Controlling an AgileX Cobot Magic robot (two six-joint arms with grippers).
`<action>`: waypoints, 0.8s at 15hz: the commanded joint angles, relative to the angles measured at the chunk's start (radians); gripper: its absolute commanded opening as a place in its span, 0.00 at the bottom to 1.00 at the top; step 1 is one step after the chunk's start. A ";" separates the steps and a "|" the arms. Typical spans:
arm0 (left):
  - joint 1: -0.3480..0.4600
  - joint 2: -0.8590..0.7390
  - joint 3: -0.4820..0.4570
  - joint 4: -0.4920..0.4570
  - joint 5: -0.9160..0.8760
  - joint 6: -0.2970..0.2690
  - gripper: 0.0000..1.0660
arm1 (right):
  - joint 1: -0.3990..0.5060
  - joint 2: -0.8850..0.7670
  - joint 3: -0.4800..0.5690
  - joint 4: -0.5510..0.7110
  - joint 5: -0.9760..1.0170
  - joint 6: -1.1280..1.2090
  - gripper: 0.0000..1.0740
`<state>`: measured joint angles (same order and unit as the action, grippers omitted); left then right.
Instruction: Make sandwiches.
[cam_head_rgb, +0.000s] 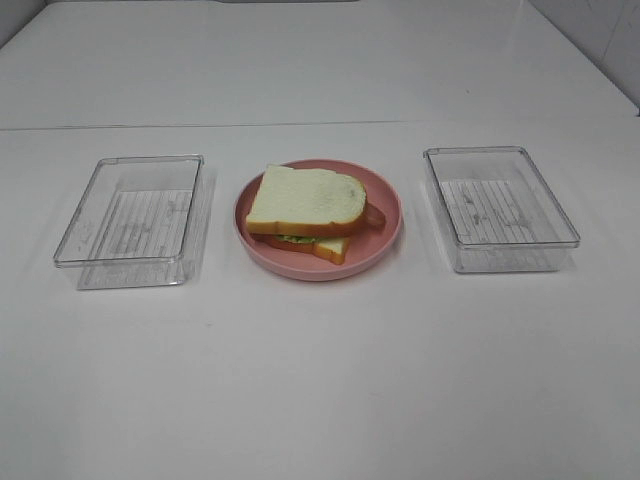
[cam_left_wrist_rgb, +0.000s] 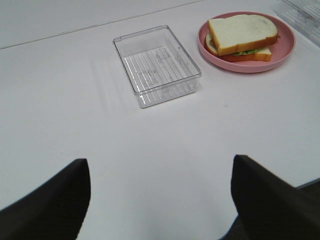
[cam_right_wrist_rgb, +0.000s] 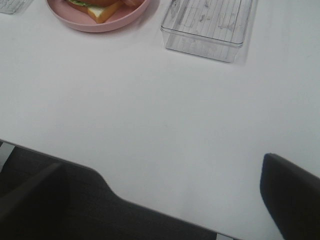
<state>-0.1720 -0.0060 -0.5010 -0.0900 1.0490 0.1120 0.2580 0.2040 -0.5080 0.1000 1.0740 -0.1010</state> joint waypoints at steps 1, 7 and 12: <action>-0.002 -0.020 0.001 -0.009 -0.008 -0.005 0.70 | -0.002 -0.008 0.002 -0.007 -0.011 -0.013 0.90; -0.002 -0.020 0.001 -0.009 -0.008 -0.005 0.70 | -0.002 -0.008 0.002 -0.007 -0.011 -0.013 0.90; 0.035 -0.020 0.001 -0.008 -0.008 -0.004 0.70 | -0.042 -0.009 0.002 -0.005 -0.011 -0.011 0.90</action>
<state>-0.1370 -0.0060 -0.5010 -0.0910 1.0490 0.1120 0.2230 0.2040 -0.5080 0.1000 1.0740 -0.1050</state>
